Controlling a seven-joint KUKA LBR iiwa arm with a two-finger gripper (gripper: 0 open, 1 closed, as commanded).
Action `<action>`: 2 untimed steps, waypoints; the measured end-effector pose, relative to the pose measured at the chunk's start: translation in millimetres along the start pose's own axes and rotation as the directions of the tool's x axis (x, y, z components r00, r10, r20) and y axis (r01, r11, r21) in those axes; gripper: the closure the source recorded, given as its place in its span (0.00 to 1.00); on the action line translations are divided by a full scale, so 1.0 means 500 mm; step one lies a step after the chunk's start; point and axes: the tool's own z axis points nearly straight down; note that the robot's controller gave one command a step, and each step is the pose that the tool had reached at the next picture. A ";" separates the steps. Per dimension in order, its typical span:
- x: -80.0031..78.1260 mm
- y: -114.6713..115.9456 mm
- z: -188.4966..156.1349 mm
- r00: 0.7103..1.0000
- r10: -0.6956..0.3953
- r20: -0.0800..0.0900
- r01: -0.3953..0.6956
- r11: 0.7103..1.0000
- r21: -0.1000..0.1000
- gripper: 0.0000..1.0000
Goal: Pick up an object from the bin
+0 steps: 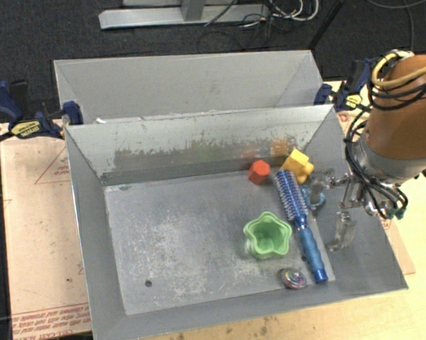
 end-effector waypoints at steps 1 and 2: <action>-0.037 0.031 0.318 0.908 -0.419 0.004 0.419 0.908 0.001 0.00; -0.214 0.053 0.323 0.913 -0.408 0.020 0.408 0.913 0.010 0.00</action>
Offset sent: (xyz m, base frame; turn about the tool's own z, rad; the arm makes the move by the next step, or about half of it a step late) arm 0.0176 0.0140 -0.1566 -0.4332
